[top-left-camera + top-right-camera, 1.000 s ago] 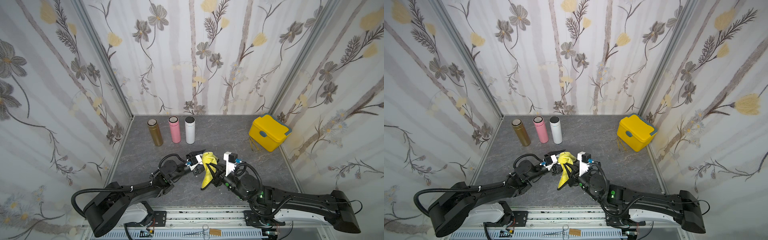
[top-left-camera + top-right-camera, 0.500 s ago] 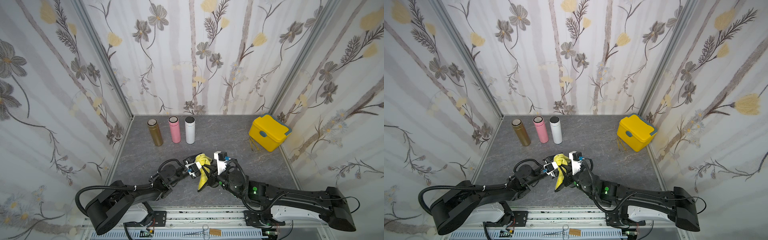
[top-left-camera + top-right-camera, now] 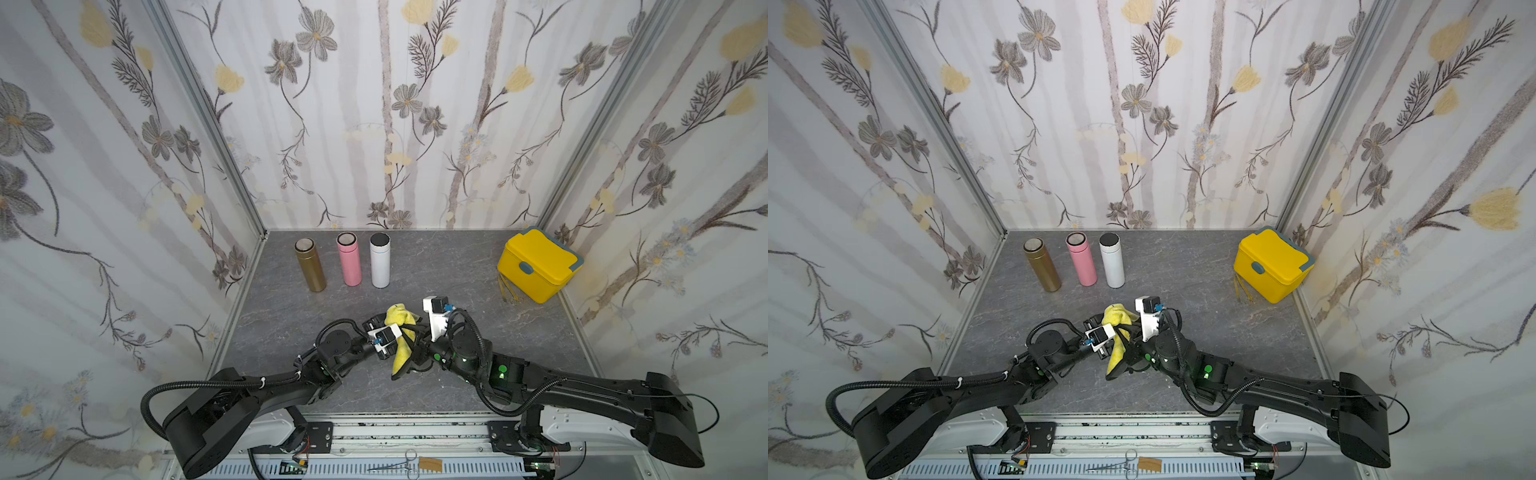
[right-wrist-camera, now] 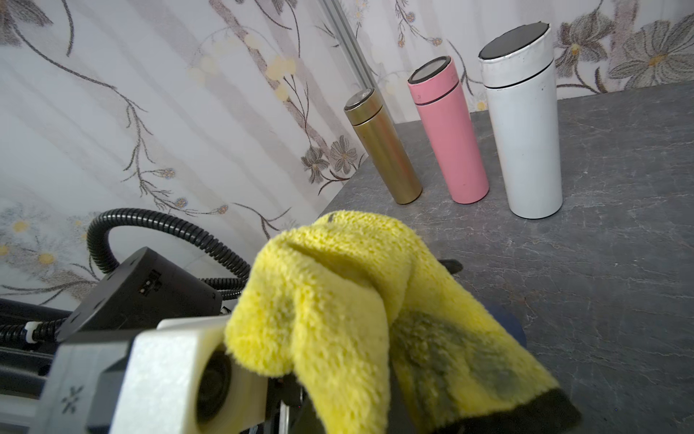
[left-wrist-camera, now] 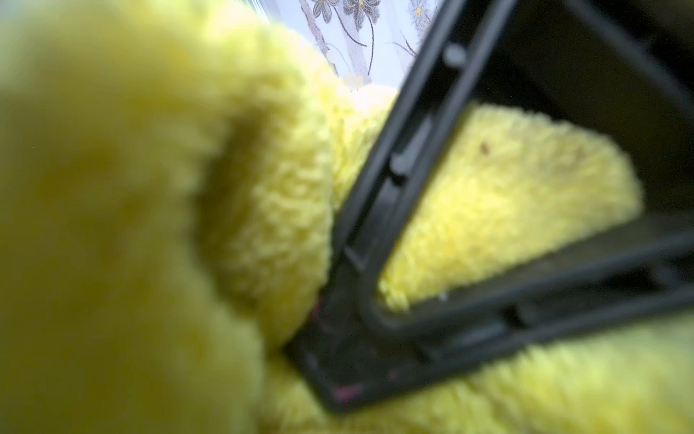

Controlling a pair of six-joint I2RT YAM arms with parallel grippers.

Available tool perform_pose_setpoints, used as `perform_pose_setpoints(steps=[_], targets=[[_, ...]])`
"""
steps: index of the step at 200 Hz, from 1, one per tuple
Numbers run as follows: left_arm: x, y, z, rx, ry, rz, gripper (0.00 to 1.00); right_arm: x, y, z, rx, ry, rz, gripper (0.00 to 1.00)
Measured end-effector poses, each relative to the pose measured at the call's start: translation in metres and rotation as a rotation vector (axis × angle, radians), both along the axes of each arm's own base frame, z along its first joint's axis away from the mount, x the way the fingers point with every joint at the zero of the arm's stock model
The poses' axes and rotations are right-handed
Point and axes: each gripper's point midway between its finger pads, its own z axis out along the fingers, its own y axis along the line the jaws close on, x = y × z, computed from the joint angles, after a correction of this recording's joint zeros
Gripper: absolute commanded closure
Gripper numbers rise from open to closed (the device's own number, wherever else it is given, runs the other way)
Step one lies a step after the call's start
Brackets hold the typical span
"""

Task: Wipe the surface of the thermos
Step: Wipe the dirt from the surface of the thermos.

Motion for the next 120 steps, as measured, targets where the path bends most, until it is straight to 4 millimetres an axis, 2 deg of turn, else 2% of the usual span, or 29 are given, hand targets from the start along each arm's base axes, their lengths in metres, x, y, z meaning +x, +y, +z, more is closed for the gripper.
perform_pose_setpoints(steps=[36,80,120], targets=[[-0.002,-0.002,0.001,-0.002,-0.002,-0.016,1.0,-0.003,0.006,0.001,0.016,0.003,0.042,1.0],[-0.003,-0.002,0.003,-0.005,0.0,-0.022,1.0,0.009,-0.009,0.004,0.05,0.015,0.027,1.0],[-0.006,-0.003,0.004,-0.008,-0.001,-0.038,1.0,-0.006,0.013,0.006,0.021,0.009,0.076,1.0]])
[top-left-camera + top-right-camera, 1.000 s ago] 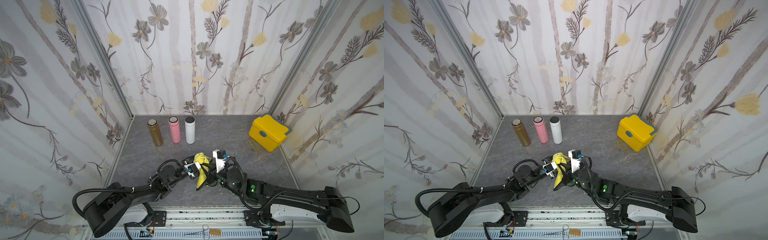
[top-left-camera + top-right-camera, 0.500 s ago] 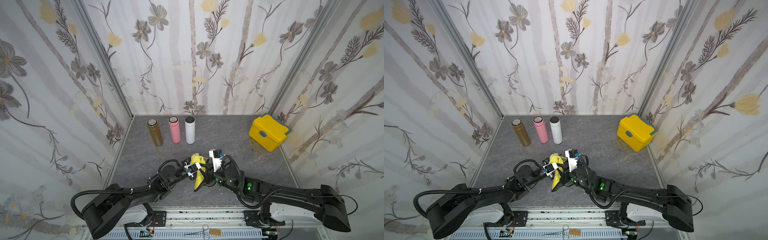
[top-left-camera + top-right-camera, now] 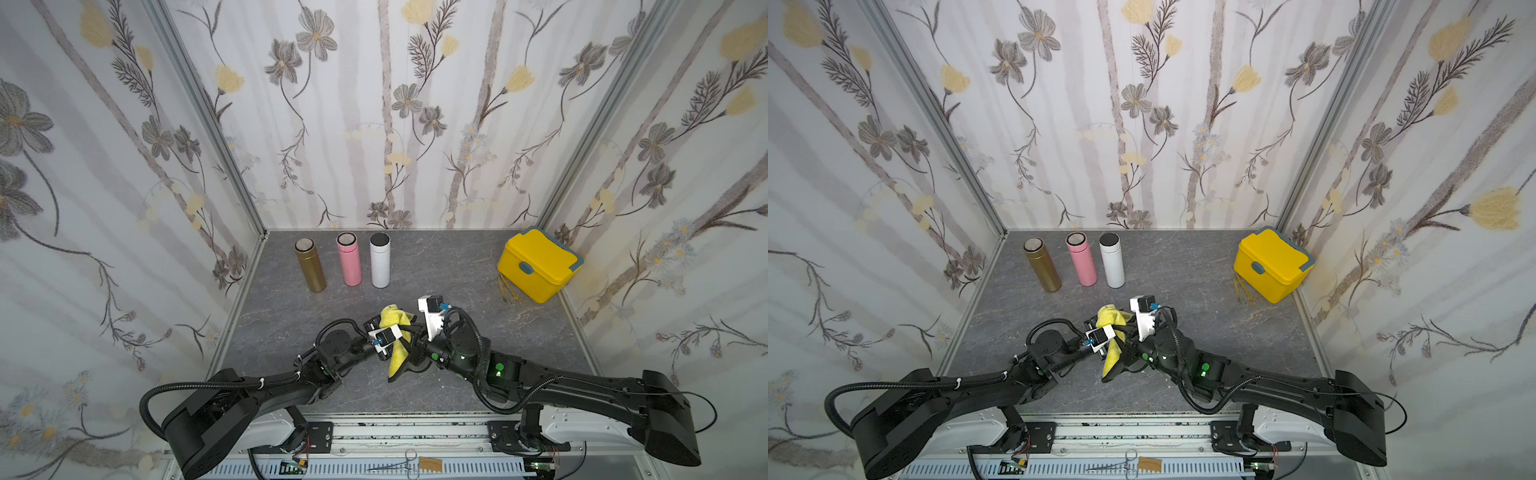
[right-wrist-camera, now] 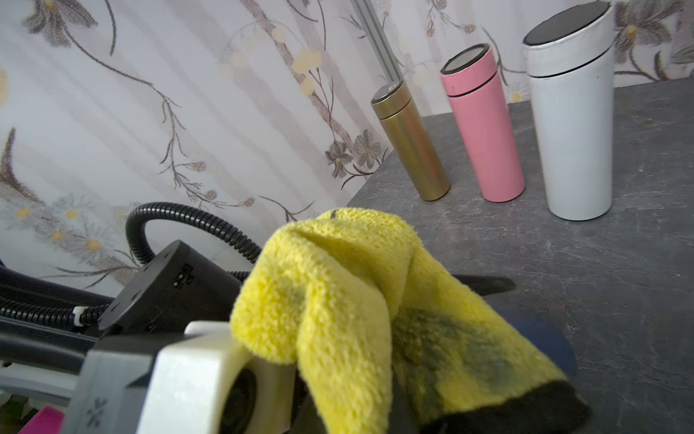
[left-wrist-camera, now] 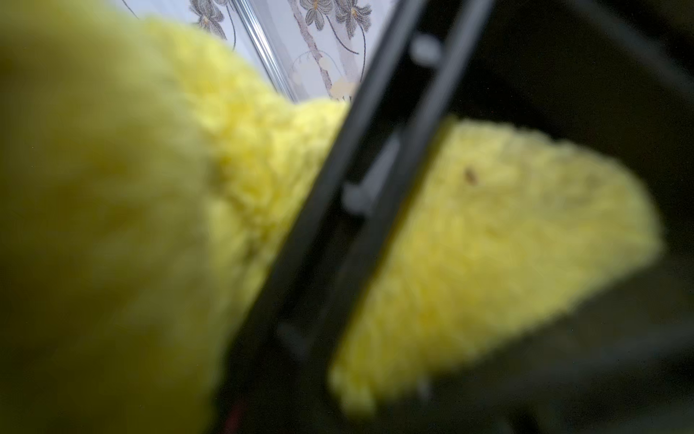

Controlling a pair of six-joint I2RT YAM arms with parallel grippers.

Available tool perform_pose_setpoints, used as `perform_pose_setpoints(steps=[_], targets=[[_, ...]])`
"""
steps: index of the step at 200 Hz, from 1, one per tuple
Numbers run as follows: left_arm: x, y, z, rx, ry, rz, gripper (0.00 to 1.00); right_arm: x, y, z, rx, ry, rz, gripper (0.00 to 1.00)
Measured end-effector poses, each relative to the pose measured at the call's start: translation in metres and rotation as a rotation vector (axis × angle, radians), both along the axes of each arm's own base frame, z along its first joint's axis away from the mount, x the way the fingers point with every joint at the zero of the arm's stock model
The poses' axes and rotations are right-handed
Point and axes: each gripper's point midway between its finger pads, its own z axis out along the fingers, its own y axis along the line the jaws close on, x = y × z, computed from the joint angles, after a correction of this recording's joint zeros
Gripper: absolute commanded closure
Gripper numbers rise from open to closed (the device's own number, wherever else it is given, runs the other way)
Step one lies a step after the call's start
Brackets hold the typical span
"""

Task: Wipe the surface of the thermos
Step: Wipe the dirt from the surface of the thermos.

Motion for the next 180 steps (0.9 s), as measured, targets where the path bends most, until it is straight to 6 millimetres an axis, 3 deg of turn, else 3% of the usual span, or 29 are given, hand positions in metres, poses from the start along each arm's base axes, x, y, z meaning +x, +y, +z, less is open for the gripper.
perform_pose_setpoints(steps=[22,57,78,119,180], targets=[[0.0,0.0,0.0,-0.001,0.0,-0.003,1.0,0.002,-0.002,-0.001,0.001,0.003,0.005,1.0],[0.0,-0.001,-0.002,0.007,0.008,-0.003,1.0,0.02,-0.022,0.0,0.03,0.012,-0.042,1.0],[0.0,0.0,-0.002,0.006,0.008,-0.002,1.0,0.019,-0.019,0.0,0.033,0.012,-0.034,1.0],[-0.001,-0.001,-0.002,0.007,0.011,-0.009,1.0,0.003,0.008,-0.001,0.026,0.013,0.036,1.0],[0.0,0.001,-0.005,0.021,0.026,0.002,1.0,0.027,-0.011,-0.001,0.068,0.03,0.01,1.0]])
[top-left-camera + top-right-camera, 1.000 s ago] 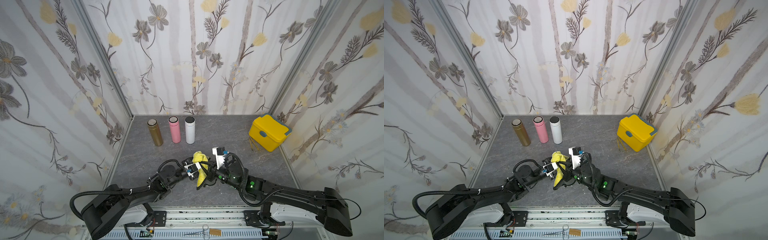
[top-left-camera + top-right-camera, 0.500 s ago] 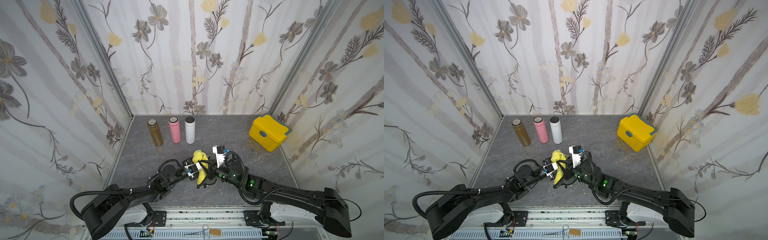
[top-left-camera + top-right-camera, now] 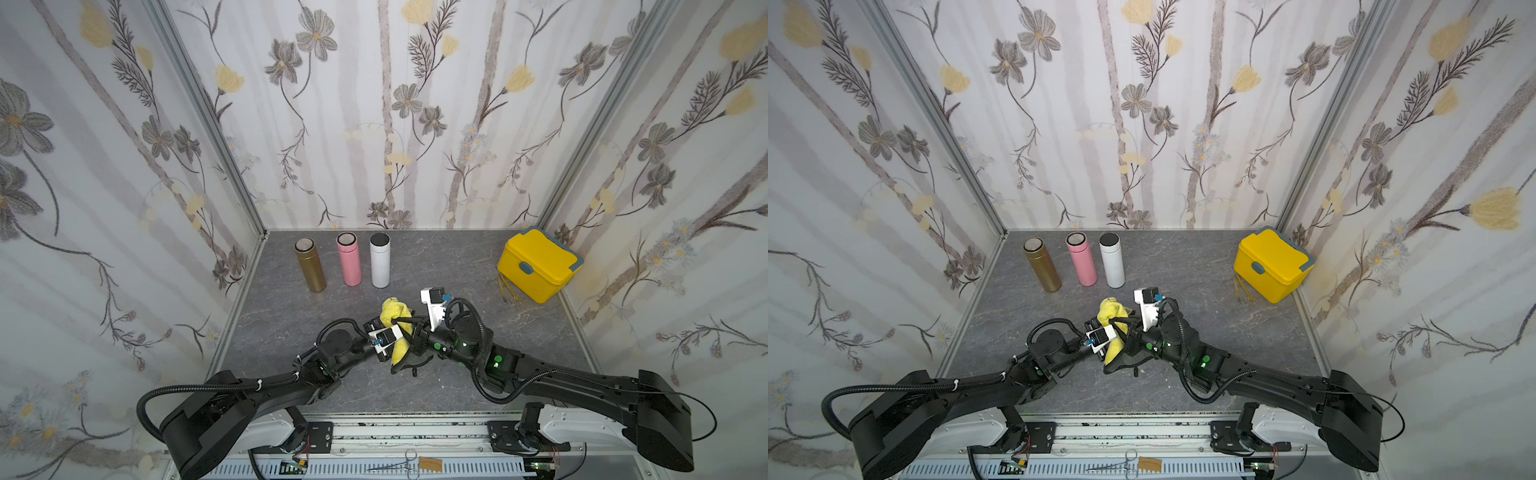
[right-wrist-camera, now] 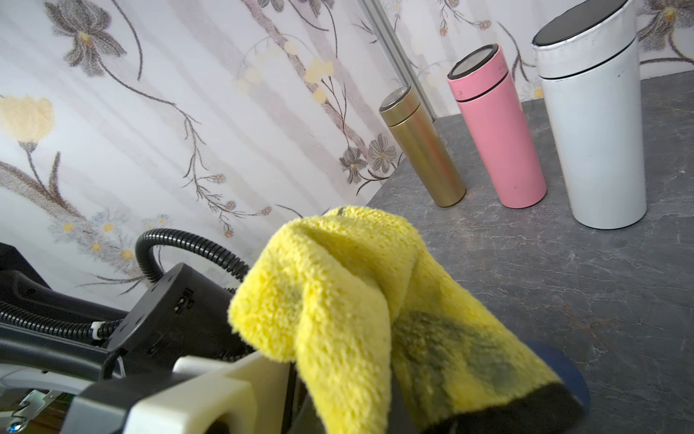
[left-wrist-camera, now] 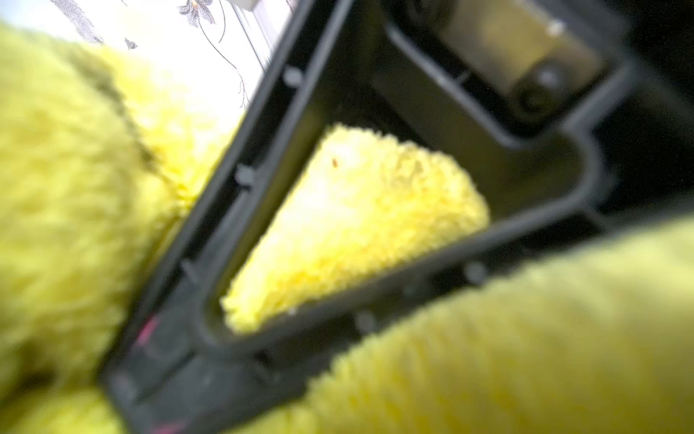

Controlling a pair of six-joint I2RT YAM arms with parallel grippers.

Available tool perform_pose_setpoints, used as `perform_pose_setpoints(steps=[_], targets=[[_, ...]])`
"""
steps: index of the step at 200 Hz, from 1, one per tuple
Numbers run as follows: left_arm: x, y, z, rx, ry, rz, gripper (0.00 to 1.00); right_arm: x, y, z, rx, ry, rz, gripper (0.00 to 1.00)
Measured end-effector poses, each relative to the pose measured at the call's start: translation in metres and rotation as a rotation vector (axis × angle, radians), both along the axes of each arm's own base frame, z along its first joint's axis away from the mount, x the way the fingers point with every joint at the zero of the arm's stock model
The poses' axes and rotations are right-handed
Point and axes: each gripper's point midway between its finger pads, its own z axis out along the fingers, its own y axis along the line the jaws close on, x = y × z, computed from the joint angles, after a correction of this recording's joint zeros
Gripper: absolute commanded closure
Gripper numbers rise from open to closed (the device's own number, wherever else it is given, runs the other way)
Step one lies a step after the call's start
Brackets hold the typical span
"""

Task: Wipe the surface of the thermos
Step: Wipe the dirt from the surface of the thermos.

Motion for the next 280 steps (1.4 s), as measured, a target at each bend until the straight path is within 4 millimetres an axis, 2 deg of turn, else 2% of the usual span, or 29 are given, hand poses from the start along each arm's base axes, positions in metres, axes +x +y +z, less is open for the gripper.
perform_pose_setpoints(steps=[36,53,97,144,166,181,202,215,248,264,280], targets=[[-0.002,0.0,0.004,-0.011,-0.011,-0.012,1.0,-0.017,0.019,0.006,-0.006,-0.007,0.035,1.0],[-0.003,0.0,0.005,-0.012,-0.013,-0.015,1.0,-0.019,0.022,0.005,-0.013,-0.011,0.043,1.0],[-0.004,0.001,0.005,-0.008,-0.007,-0.015,1.0,-0.002,0.001,0.006,0.021,-0.006,0.003,1.0],[-0.003,0.008,0.011,-0.041,0.012,0.013,1.0,0.004,0.001,0.007,0.036,-0.006,-0.011,1.0],[-0.004,0.014,0.019,-0.08,0.039,0.036,1.0,0.022,-0.018,0.002,0.06,0.002,-0.075,1.0],[-0.004,0.019,0.032,-0.128,0.034,0.051,1.0,0.043,-0.04,-0.014,0.041,0.019,-0.172,1.0],[-0.011,0.032,0.079,-0.295,-0.032,0.052,1.0,0.06,-0.072,-0.08,-0.11,0.128,-0.287,1.0],[-0.011,0.043,0.099,-0.388,-0.025,0.075,1.0,0.061,-0.076,-0.1,-0.152,0.159,-0.296,1.0],[-0.005,0.067,0.134,-0.61,0.079,0.122,1.0,0.054,-0.056,-0.128,-0.165,0.214,-0.22,1.0],[-0.002,0.073,0.142,-0.686,0.137,0.125,1.0,0.044,-0.038,-0.13,-0.149,0.217,-0.152,1.0],[0.001,0.076,0.143,-0.735,0.187,0.126,1.0,0.032,-0.019,-0.123,-0.124,0.2,-0.087,1.0]])
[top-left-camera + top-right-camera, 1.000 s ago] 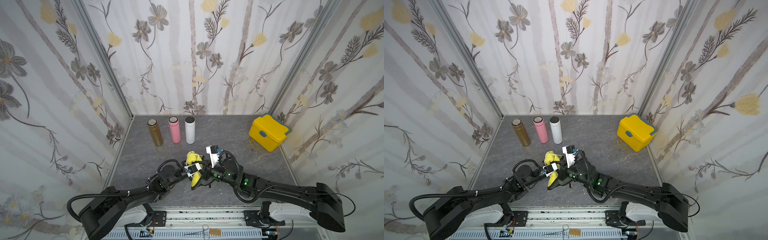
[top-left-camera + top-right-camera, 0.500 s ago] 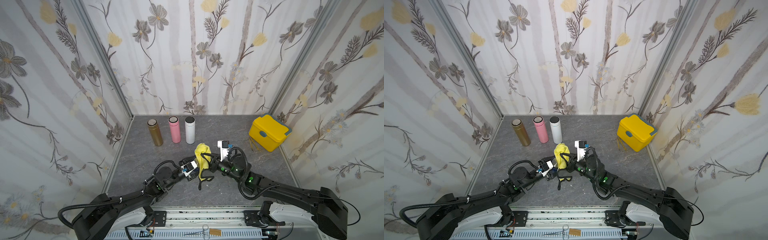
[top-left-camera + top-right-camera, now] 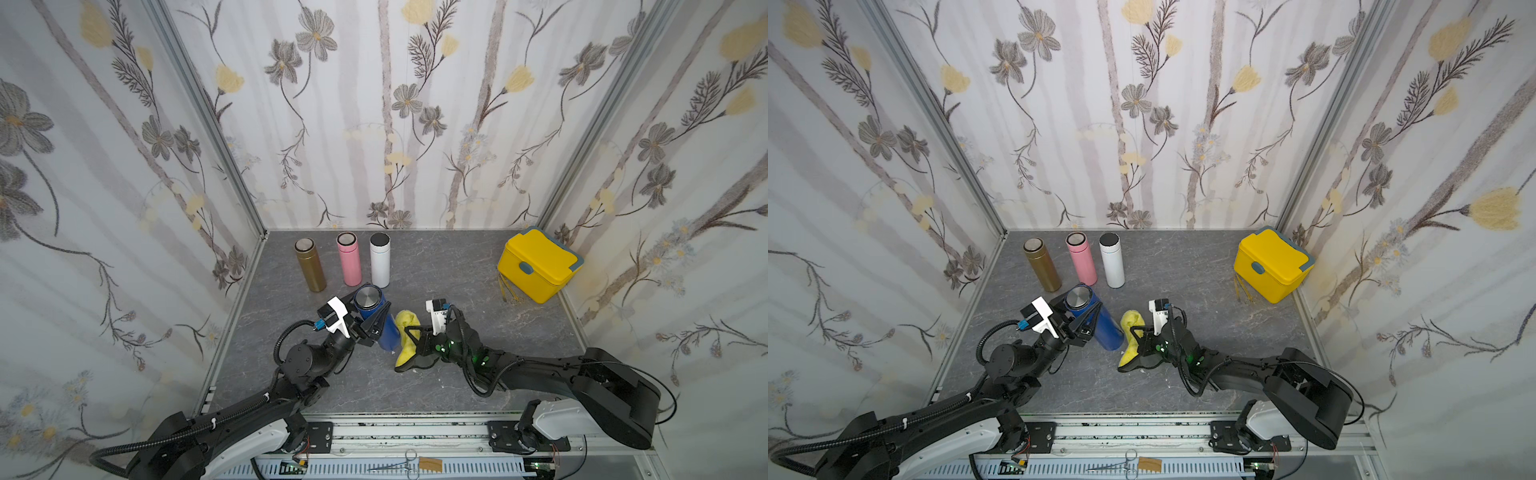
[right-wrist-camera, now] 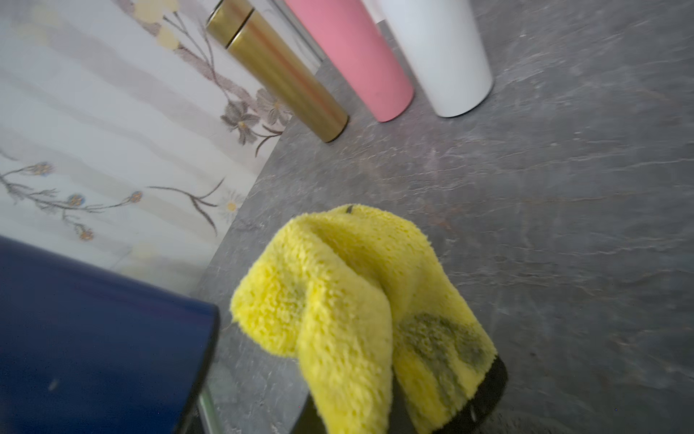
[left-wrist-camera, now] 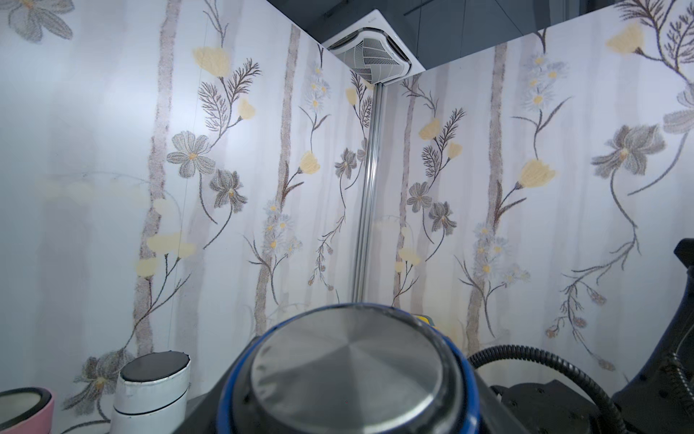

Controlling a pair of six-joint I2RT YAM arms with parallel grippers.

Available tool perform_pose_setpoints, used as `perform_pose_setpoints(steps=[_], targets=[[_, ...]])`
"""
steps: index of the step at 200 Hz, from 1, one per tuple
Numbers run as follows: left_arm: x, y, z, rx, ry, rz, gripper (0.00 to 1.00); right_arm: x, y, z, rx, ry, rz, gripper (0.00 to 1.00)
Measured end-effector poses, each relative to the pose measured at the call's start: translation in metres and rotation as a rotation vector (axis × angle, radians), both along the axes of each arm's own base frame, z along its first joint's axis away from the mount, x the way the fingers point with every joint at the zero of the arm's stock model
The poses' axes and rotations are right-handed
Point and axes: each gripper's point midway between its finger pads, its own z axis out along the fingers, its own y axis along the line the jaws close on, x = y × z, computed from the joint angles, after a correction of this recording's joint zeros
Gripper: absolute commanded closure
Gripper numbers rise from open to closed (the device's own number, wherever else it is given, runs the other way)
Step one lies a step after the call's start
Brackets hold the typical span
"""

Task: Wipe the surface of the thermos
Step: Wipe the dirt from the surface of the thermos.

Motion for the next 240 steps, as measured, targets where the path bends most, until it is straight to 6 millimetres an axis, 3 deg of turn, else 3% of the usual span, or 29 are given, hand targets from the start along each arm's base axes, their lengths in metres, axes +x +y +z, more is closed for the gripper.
perform_pose_setpoints(steps=[17,44,76,101,123,140,170,209,240], targets=[[0.003,0.003,0.0,-0.051,0.038,-0.007,1.0,-0.011,0.013,0.015,0.051,-0.027,0.056,1.0],[0.005,0.01,0.0,-0.137,0.071,-0.016,1.0,-0.015,0.011,0.024,0.087,-0.054,0.058,1.0],[-0.003,0.025,-0.004,-0.223,0.064,-0.026,1.0,-0.022,0.015,0.023,0.101,-0.065,0.067,1.0],[-0.003,0.035,-0.016,-0.227,0.066,0.022,1.0,-0.025,0.014,0.009,0.101,-0.038,0.069,1.0],[-0.006,0.046,-0.009,-0.247,0.036,0.054,1.0,-0.028,0.013,0.001,0.097,-0.019,0.078,1.0],[-0.012,0.052,-0.004,-0.263,0.001,0.064,1.0,-0.03,0.016,0.006,0.116,-0.028,0.092,1.0],[-0.013,0.059,-0.012,-0.241,-0.007,0.11,1.0,-0.038,0.022,0.006,0.123,-0.03,0.123,1.0],[-0.012,0.062,-0.011,-0.241,-0.019,0.137,1.0,-0.064,0.039,0.016,0.141,-0.054,0.222,1.0],[-0.009,0.061,-0.011,-0.243,-0.016,0.141,1.0,-0.071,0.032,0.026,0.139,-0.082,0.227,1.0]])
